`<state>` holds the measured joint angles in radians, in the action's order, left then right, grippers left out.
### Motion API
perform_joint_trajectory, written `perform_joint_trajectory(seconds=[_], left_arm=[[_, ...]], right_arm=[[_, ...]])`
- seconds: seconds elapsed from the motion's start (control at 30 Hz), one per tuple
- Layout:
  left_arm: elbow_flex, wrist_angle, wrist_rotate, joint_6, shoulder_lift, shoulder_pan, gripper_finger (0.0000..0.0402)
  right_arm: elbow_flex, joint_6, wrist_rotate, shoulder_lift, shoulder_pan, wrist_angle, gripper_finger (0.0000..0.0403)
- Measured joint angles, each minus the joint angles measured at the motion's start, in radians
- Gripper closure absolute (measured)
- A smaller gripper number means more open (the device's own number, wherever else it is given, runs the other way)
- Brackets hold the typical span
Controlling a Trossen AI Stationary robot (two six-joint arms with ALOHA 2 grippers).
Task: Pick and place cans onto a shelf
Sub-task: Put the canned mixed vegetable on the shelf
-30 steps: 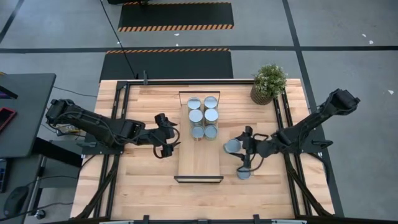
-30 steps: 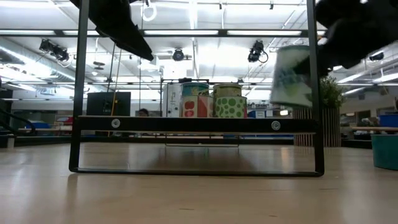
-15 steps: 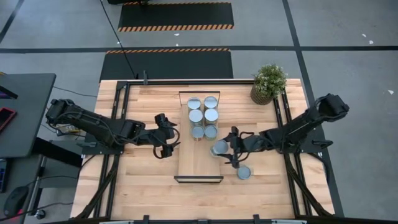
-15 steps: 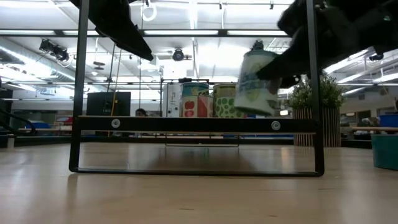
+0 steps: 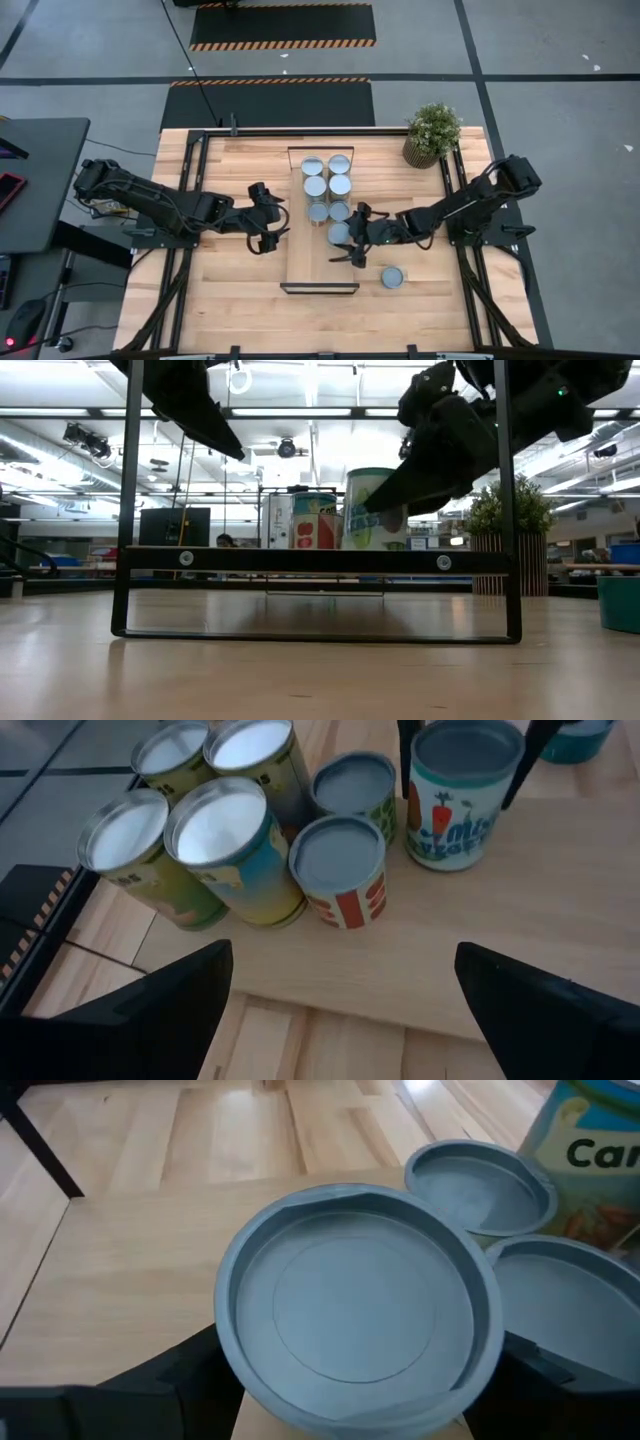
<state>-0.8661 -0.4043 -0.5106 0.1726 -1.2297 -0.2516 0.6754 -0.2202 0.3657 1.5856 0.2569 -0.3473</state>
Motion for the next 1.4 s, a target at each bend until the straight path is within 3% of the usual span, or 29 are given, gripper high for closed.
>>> perform_joint_trajectory(seconds=[0.33,1.4], left_arm=[[0.000,0.000,0.000,0.000,0.000,0.000,0.0015],[0.000,0.000,0.011,0.001,0.000,0.000,0.0015]], right_arm=[[-0.004,-0.007,0.072,-0.008,-0.005,0.042,0.0057],[-0.003,0.045,0.140,-0.096,0.044,0.044,0.0055]])
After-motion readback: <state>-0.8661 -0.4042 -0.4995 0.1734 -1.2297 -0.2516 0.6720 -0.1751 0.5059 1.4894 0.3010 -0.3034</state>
